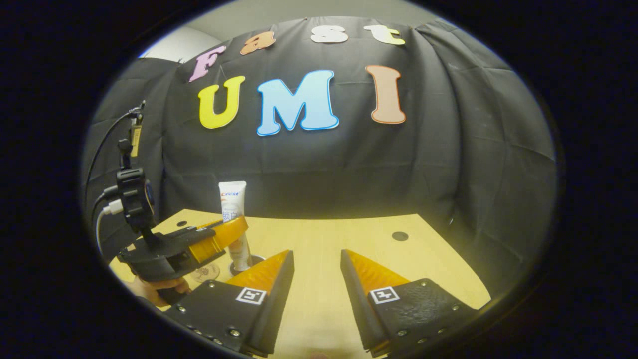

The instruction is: Put the toothbrush and toothpaste on the desktop into the cup, then pick up the cup and place it on the coaster on the desktop.

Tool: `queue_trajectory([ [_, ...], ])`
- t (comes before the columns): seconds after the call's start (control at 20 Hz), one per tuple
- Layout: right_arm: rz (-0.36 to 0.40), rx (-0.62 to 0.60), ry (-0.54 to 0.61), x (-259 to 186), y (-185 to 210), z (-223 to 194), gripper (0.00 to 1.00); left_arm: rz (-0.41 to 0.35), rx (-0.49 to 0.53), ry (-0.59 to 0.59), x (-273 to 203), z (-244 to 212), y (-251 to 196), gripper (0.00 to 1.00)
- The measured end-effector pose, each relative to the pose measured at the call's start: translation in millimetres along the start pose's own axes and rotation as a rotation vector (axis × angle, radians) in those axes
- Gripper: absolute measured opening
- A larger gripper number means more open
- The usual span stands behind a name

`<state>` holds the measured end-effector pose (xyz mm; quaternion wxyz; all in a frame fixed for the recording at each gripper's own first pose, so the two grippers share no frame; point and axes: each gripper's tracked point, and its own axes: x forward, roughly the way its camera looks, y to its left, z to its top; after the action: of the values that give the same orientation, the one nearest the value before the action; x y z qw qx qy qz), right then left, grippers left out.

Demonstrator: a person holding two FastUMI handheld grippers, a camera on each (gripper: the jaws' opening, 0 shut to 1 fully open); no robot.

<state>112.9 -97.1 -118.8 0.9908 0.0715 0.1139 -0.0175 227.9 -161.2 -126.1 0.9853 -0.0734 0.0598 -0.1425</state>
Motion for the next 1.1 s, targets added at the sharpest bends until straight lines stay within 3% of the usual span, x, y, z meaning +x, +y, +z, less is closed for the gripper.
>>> queue_trajectory([
  [0.3, 0.002, 0.040, 0.014, 3, 2, -1, 0.61, -0.011, 0.058, 0.049, -3, -20, -7, 0.38],
  [0.4, 0.000, 0.040, 0.018, 4, 3, -1, 0.61, -0.023, 0.051, 0.033, -6, -11, -8, 0.36],
  [0.55, 0.001, 0.036, 0.027, 4, 7, 0, 0.61, -0.036, 0.082, 0.040, -11, -7, -12, 0.64],
  [0.6, 0.002, 0.034, 0.029, 5, 9, -1, 0.63, -0.032, 0.087, 0.041, -14, -5, -12, 0.64],
  [0.65, 0.004, 0.032, 0.031, 5, 12, 1, 0.61, -0.040, 0.084, 0.041, -18, -1, -13, 0.72],
  [0.75, 0.006, 0.023, 0.035, 5, 17, 2, 0.61, -0.038, 0.071, 0.037, -26, 7, -10, 0.77],
  [0.9, 0.020, 0.021, 0.036, 8, 30, 7, 0.63, -0.028, 0.081, 0.025, -40, 22, -4, 0.78],
  [1.05, 0.045, 0.016, 0.043, 11, 45, 8, 0.63, -0.017, 0.084, 0.008, -52, 39, 4, 0.95],
  [1.1, 0.046, 0.009, 0.047, 13, 49, 8, 0.63, -0.013, 0.082, 0.004, -56, 44, 6, 0.95],
])
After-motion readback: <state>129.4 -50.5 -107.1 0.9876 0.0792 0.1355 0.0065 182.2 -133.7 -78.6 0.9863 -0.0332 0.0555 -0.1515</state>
